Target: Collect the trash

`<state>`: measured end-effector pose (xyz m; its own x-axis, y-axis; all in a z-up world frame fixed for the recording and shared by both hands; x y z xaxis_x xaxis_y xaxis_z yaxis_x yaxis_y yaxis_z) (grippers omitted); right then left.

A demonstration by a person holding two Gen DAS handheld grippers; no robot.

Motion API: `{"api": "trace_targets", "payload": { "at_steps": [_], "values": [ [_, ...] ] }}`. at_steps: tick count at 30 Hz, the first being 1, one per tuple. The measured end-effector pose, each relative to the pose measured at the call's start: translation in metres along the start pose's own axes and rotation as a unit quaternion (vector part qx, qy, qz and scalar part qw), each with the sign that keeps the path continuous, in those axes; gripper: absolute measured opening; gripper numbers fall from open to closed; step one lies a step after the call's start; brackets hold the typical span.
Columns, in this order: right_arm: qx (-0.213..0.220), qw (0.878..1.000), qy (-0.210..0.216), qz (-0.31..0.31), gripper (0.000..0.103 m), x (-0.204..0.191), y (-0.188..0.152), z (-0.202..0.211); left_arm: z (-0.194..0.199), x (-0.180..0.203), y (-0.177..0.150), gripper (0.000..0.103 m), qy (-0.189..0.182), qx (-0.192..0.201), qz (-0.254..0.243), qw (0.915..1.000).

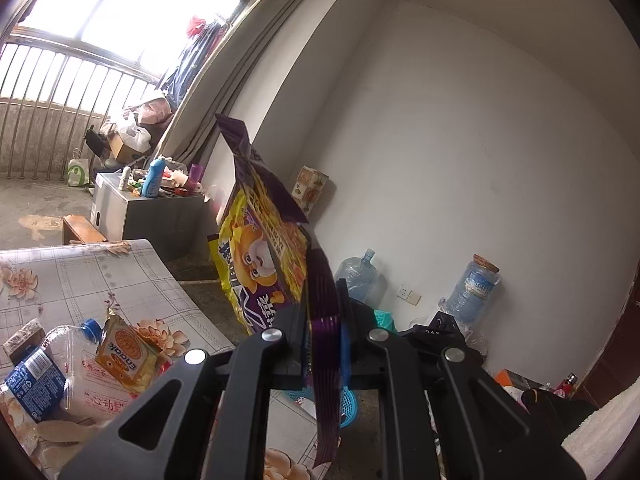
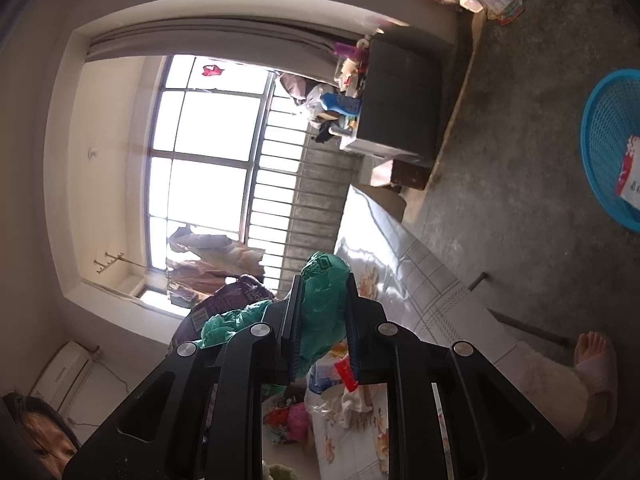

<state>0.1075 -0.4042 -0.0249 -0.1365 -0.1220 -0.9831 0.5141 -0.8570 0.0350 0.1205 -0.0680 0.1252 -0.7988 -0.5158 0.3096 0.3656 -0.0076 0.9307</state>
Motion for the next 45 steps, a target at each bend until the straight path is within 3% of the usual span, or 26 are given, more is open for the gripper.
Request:
{"api": "trace_targets", "payload": {
  "at_steps": [9, 15, 19, 27, 33, 37, 41, 45],
  "values": [
    [0.1, 0.994, -0.03, -0.02, 0.017, 0.033, 0.038, 0.064, -0.097, 0.046, -0.018, 0.01, -0.059, -0.09, -0.017, 0.9941],
    [0.161, 0.983, -0.077, -0.046, 0.017, 0.073, 0.066, 0.089, -0.188, 0.078, -0.045, 0.011, -0.071, -0.177, -0.047, 0.9805],
    [0.197, 0.968, -0.151, -0.05, 0.017, 0.109, 0.088, 0.094, -0.258, 0.091, -0.078, 0.011, -0.067, -0.259, -0.06, 0.9616],
    [0.227, 0.941, -0.239, -0.074, 0.017, 0.187, 0.127, 0.108, -0.392, 0.109, -0.171, 0.011, -0.055, -0.404, -0.097, 0.9078],
    [0.231, 0.927, -0.278, -0.098, 0.017, 0.23, 0.156, 0.108, -0.468, 0.121, -0.228, 0.011, -0.053, -0.454, -0.114, 0.882],
    [0.234, 0.918, -0.303, -0.101, 0.017, 0.246, 0.169, 0.108, -0.493, 0.128, -0.24, 0.011, -0.064, -0.466, -0.103, 0.8765],
    [0.22, 0.913, -0.328, -0.099, 0.023, 0.262, 0.179, 0.102, -0.496, 0.125, -0.232, 0.011, -0.066, -0.457, -0.091, 0.8821],
    [0.205, 0.901, -0.368, -0.098, 0.043, 0.285, 0.182, 0.092, -0.484, 0.109, -0.21, 0.011, -0.057, -0.448, -0.079, 0.8887]
  ]
}}
Point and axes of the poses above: each gripper's, at about its wrist camera, not at the fingertips, and z roughly against the way its jaws point, x to its right, y to its top, the point moved 7 cm from there along -z, roughly the way its jaws point, and after that the axes turned 7 degrees about -z, right-handed, at the moved point
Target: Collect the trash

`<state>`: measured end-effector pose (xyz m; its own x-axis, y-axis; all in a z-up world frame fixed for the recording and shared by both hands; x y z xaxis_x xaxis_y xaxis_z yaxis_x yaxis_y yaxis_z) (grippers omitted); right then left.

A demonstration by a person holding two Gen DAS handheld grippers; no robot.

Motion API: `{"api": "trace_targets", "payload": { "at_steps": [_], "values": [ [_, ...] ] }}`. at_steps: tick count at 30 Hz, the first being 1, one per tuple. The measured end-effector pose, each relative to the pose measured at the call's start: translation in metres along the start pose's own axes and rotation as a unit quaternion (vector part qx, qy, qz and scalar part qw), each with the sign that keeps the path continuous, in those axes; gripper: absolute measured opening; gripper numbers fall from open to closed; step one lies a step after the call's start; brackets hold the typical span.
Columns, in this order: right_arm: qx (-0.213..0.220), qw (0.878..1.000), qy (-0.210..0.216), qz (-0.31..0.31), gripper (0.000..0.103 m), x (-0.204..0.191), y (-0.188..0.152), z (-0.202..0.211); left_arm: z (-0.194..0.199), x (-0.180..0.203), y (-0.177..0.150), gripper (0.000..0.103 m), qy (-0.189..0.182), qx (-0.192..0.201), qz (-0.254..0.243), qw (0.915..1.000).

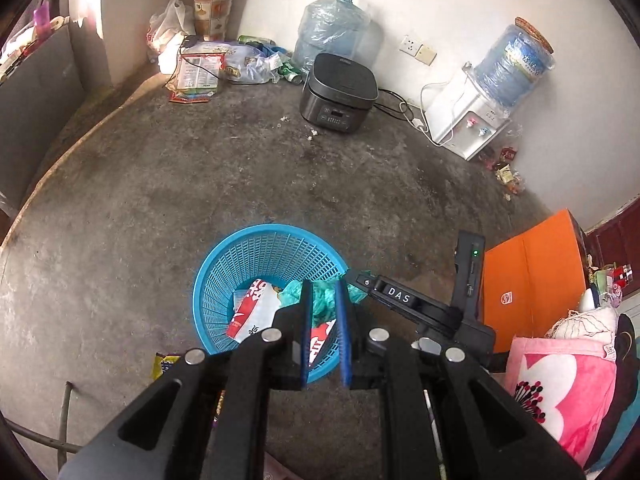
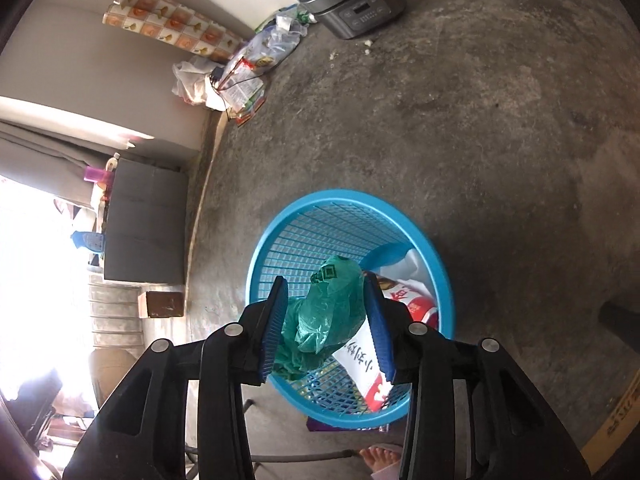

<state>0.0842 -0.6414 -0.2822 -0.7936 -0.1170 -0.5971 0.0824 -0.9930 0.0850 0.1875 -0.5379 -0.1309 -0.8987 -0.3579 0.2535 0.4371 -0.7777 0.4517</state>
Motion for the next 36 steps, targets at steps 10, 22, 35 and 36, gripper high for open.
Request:
{"api": "trace_targets", "payload": {
  "at_steps": [10, 22, 35, 36],
  "values": [
    [0.024, 0.997, 0.05, 0.05, 0.043, -0.008, -0.045, 0.04, 0.119, -0.059, -0.031, 0.044, 0.048, 0.074, 0.028, 0.9957],
    [-0.153, 0.926, 0.038, 0.342, 0.044, -0.038, -0.211, -0.027, 0.237, -0.122, -0.136, 0.053, 0.106, 0.144, 0.117, 0.977],
    [-0.231, 0.942, -0.105, 0.221, 0.044, 0.086, -0.261, -0.159, 0.277, -0.154, -0.192, 0.055, 0.142, 0.152, 0.165, 0.9642],
    [-0.238, 0.945, -0.103, 0.2, 0.044, 0.09, -0.261, -0.166, 0.278, -0.155, -0.193, 0.055, 0.141, 0.152, 0.167, 0.9638]
  ]
}}
Point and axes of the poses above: each gripper's, at about its wrist camera, not at the fingertips, and z roughly against the way its jaws point, x to its right, y to its top, the point moved 7 cm from there along -z, roughly the way its jaws point, and after that the axes turned 7 degrees about -z, right-handed, at the moved point
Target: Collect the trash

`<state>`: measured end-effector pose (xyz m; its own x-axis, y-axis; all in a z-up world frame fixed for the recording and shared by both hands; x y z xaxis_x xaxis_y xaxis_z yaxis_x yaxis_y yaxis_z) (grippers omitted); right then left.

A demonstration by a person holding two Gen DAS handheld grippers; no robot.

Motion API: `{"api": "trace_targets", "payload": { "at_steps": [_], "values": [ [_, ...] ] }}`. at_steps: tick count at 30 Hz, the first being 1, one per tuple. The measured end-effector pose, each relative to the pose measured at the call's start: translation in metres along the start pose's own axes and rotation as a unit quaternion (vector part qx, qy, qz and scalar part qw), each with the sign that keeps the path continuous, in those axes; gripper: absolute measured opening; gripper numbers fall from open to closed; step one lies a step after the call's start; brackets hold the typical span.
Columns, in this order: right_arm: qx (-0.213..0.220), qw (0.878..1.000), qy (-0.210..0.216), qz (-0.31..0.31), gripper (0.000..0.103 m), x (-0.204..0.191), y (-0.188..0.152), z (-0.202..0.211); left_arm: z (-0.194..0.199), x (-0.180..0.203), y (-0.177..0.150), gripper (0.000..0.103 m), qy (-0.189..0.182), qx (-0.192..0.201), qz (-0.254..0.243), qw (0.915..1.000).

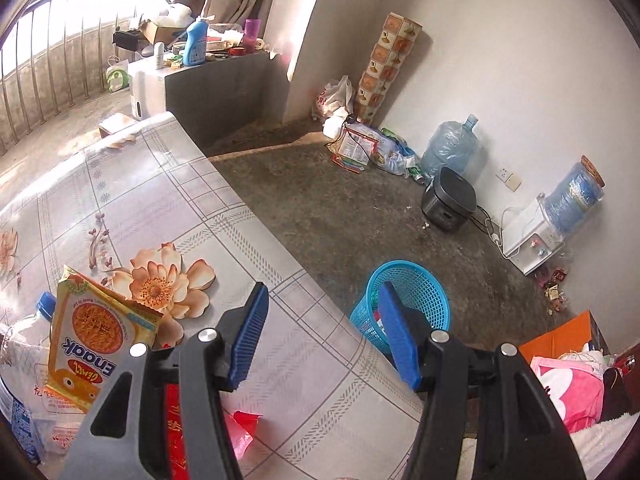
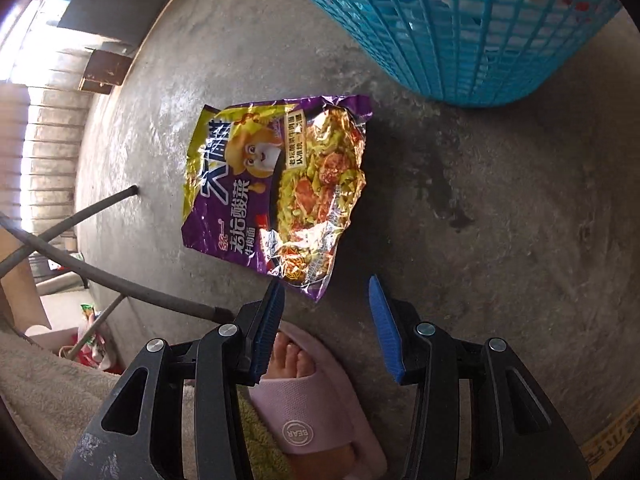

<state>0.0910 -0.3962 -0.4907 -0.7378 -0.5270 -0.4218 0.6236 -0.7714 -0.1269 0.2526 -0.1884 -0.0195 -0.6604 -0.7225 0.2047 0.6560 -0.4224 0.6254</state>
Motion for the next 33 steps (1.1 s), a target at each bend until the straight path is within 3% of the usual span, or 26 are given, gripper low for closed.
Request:
{"api": "trace_targets", "payload": {
  "at_steps": [5, 11, 14, 18, 19, 21, 26, 29, 33],
  "values": [
    [-0.045, 0.996, 0.036, -0.074, 0.044, 0.007, 0.004, -0.031, -0.002, -0.005, -0.003, 0.055, 0.001, -0.006, 0.013, 0.9999],
    [-0.097, 0.977, 0.081, -0.173, 0.042, 0.015, 0.004, -0.058, -0.003, -0.007, -0.004, 0.055, 0.008, -0.013, 0.019, 0.9997],
    [-0.125, 0.967, 0.089, -0.205, 0.028, 0.017, 0.001, -0.069, -0.002, -0.01, -0.005, 0.055, 0.012, -0.015, 0.022, 0.9996],
    [-0.129, 0.962, 0.104, -0.215, 0.007, 0.013, 0.0, -0.069, -0.001, -0.011, -0.005, 0.055, 0.014, -0.013, 0.023, 0.9995],
    [-0.125, 0.965, 0.104, -0.206, 0.001, 0.01, 0.0, -0.066, 0.0, -0.011, -0.005, 0.055, 0.013, -0.013, 0.025, 0.9995],
    [-0.114, 0.974, 0.102, -0.168, 0.001, -0.003, 0.0, -0.056, 0.0, -0.011, -0.005, 0.055, 0.012, -0.012, 0.026, 0.9995],
    [-0.059, 0.994, 0.09, -0.011, 0.0, -0.06, -0.008, -0.005, 0.001, -0.011, -0.005, 0.055, 0.005, -0.006, 0.029, 0.9996],
    [0.0, 0.994, 0.078, 0.076, 0.0, -0.091, -0.01, 0.042, 0.002, -0.011, -0.005, 0.055, 0.001, -0.002, 0.03, 0.9995],
    [0.087, 0.983, 0.088, 0.138, 0.0, -0.115, 0.005, 0.118, 0.004, -0.008, -0.004, 0.055, -0.006, 0.003, 0.029, 0.9996]
  ]
}}
Point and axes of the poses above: each gripper's, at about its wrist camera, not at the fingertips, and z roughly against the way its jaws point, x to its right, y to its top, the point moved 7 cm from there along -z, roughly the way its jaws point, and after that the axes turned 7 degrees about -z, right-handed, at the moved point
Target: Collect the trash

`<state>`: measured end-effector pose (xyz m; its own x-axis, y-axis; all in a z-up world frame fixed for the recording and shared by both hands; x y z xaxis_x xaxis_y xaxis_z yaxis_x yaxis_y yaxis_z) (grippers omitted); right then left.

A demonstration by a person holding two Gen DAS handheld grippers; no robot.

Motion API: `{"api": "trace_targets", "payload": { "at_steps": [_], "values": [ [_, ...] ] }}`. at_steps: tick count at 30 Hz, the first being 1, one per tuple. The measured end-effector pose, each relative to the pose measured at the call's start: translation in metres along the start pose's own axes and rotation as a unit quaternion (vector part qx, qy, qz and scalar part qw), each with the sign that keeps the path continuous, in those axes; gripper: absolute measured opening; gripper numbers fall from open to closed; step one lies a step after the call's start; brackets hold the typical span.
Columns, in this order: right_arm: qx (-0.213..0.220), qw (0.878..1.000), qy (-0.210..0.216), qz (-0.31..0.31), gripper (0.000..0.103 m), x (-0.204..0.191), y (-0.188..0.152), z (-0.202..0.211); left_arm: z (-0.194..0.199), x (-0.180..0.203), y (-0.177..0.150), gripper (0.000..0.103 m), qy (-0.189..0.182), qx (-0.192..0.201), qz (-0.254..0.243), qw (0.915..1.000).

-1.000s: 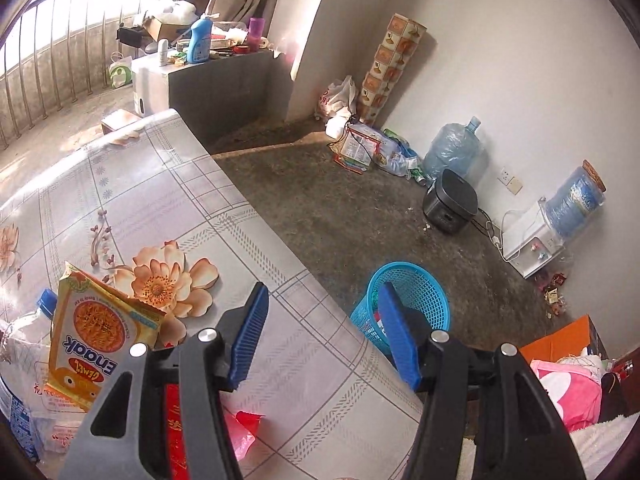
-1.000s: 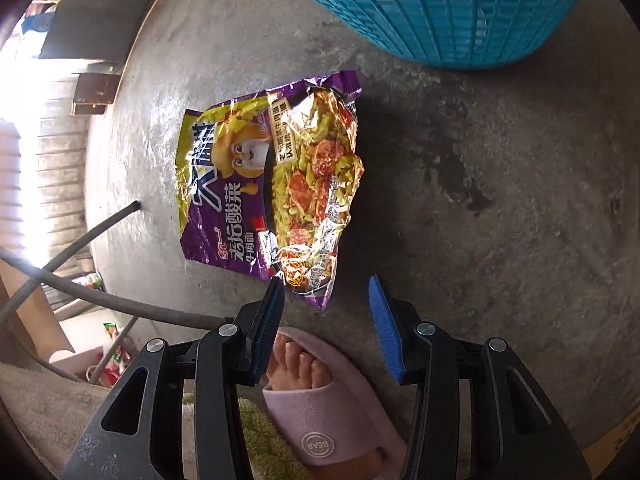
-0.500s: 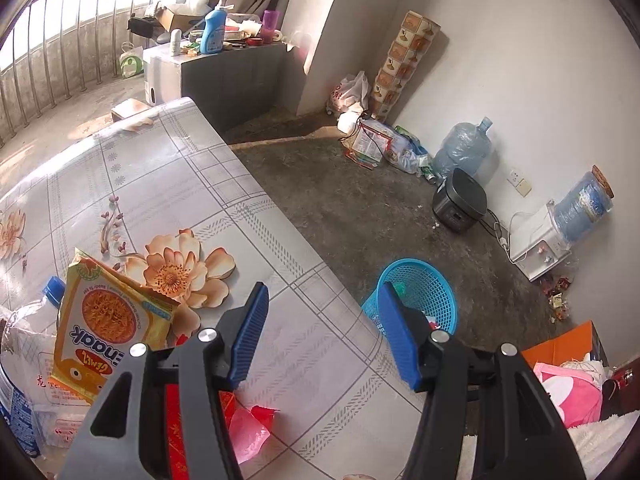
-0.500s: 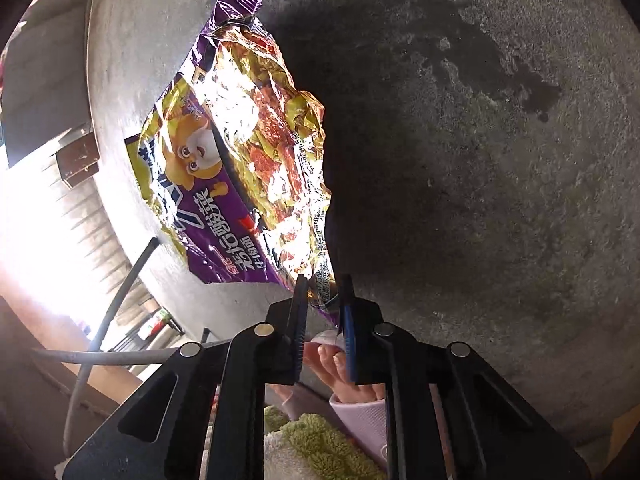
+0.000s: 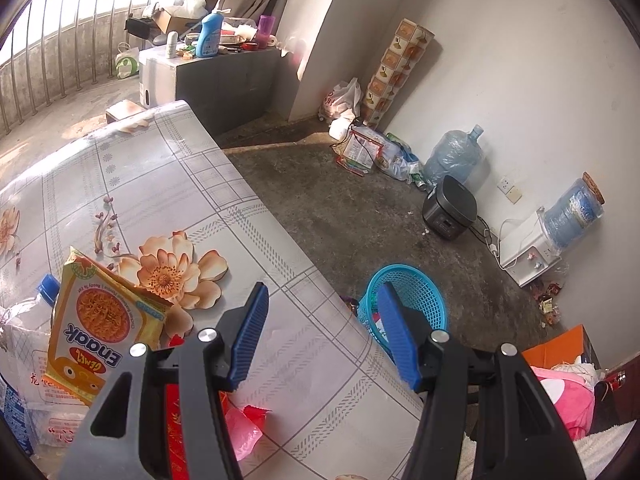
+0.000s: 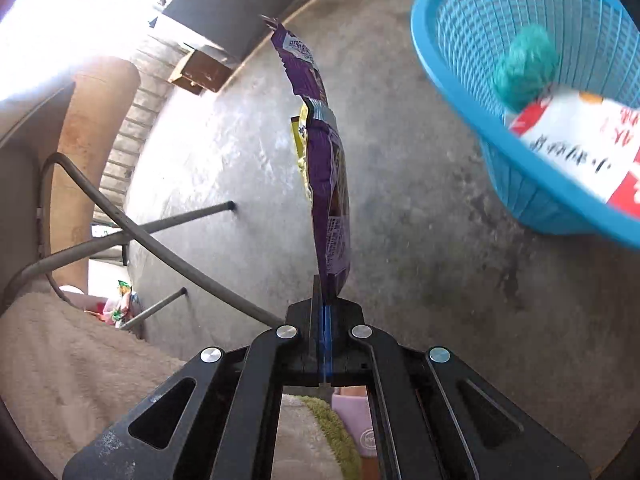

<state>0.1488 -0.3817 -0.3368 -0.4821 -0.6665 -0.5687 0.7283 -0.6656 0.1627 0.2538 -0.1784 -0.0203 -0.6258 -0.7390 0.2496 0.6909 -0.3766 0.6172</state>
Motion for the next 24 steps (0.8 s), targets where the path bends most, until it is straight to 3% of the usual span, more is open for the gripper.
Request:
{"api": "trace_targets", "payload": {
  "at_steps": [4, 9, 14, 18, 21, 24],
  "values": [
    [0.073, 0.996, 0.038, -0.023, 0.0, 0.001, 0.04, 0.07, 0.003, 0.002, 0.002, 0.055, -0.009, 0.009, 0.0, 0.9999],
    [0.13, 0.978, 0.066, -0.151, 0.0, 0.06, 0.06, 0.126, 0.008, 0.004, -0.001, 0.055, -0.02, 0.016, 0.007, 0.9996],
    [0.133, 0.947, 0.034, -0.289, 0.0, 0.124, 0.033, 0.141, 0.013, 0.005, -0.004, 0.055, -0.027, 0.021, 0.01, 0.9994],
    [0.133, 0.926, 0.026, -0.353, 0.0, 0.146, 0.018, 0.144, 0.02, 0.009, -0.004, 0.055, -0.033, 0.027, 0.008, 0.9991],
    [0.131, 0.917, 0.026, -0.375, 0.0, 0.145, 0.021, 0.143, 0.027, 0.013, -0.003, 0.055, -0.037, 0.033, 0.005, 0.9988],
    [0.132, 0.918, 0.034, -0.372, 0.0, 0.136, 0.033, 0.14, 0.035, 0.013, -0.004, 0.055, -0.038, 0.04, 0.005, 0.9985]
  ]
}}
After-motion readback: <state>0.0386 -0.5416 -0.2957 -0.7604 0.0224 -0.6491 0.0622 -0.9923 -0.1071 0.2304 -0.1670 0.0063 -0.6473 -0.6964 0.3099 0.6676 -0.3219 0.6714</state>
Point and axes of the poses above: each gripper's, at about its wrist camera, not at the fingertips, and z roughly against the way its jaws point, x to its right, y to its top, the point moved 7 cm from there along -z, roughly the way its jaws point, and after that the axes turned 7 degrees about -z, right-handed, at the moved point
